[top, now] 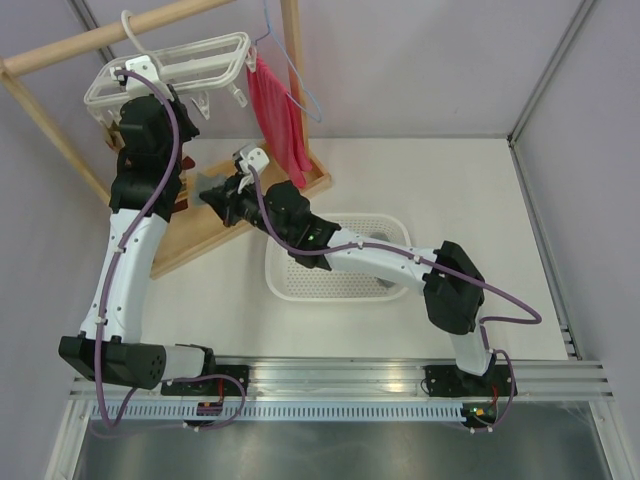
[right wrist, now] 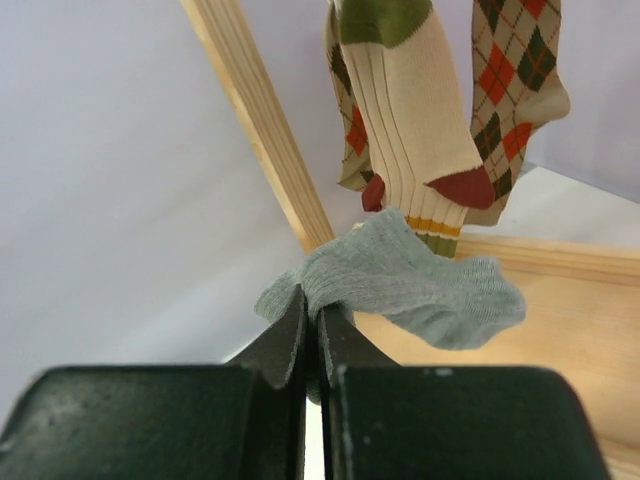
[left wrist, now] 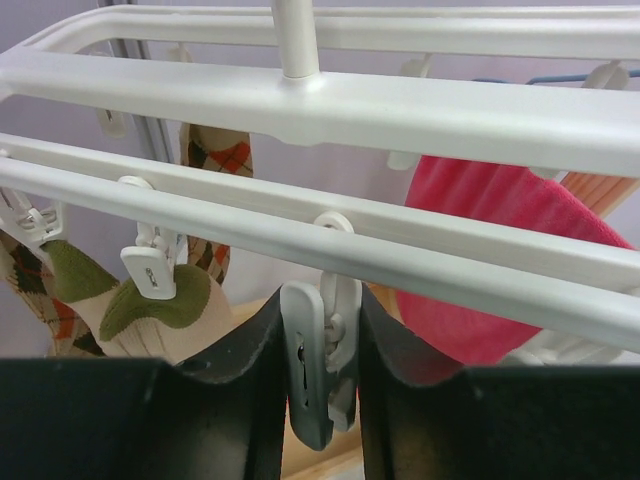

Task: Remove the socks clipped to the hanger

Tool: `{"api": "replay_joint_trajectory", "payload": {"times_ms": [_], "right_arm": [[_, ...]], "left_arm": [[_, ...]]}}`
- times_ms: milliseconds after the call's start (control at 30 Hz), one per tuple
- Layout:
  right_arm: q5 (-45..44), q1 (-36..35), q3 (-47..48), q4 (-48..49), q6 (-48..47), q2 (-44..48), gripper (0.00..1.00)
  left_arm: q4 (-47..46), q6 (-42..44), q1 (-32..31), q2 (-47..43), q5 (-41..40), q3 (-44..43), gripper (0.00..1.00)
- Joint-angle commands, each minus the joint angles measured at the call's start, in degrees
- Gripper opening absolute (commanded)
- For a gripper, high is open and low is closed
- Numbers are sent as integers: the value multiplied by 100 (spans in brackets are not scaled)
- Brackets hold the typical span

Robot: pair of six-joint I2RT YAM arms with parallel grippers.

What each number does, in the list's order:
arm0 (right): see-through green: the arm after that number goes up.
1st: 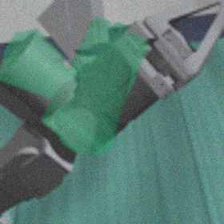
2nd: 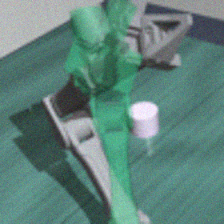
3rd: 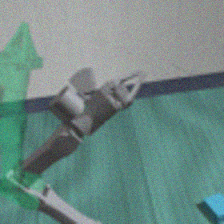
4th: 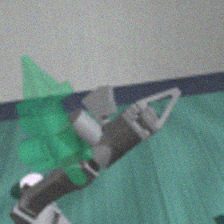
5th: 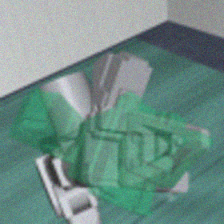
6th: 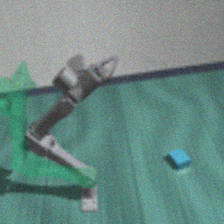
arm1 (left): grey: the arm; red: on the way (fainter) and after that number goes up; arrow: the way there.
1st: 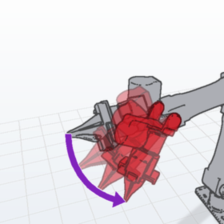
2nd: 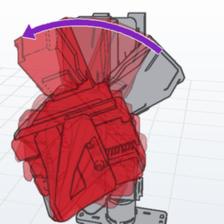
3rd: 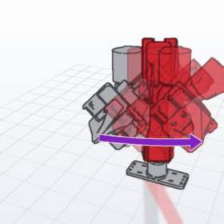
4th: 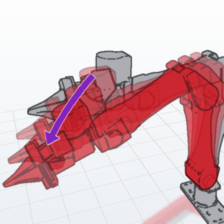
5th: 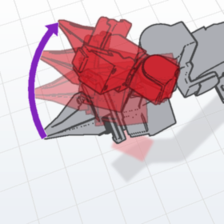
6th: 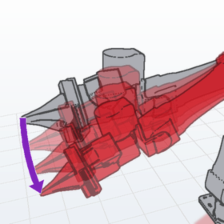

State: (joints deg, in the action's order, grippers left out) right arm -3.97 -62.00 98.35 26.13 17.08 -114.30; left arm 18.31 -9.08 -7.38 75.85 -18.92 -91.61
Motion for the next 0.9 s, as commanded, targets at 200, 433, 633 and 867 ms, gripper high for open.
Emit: {"api": "replay_joint_trajectory", "payload": {"times_ms": [200, 433, 633, 867], "right_arm": [[-289, -14, -359, 199, -109, 487, 1], [-552, -23, -1079, 226, -170, 865, 1], [-991, -23, -1974, -160, -117, 1322, 1], [-1747, 135, -3373, -757, 269, 2270, 1]], "left_arm": [[-82, -129, -1, -422, 169, 293, 89], [-73, -427, -1, -1177, 432, 1319, 93], [-47, -726, -1, -2320, 802, 2540, 100], [270, -613, -1, -2971, 1118, 3474, 100]]}}
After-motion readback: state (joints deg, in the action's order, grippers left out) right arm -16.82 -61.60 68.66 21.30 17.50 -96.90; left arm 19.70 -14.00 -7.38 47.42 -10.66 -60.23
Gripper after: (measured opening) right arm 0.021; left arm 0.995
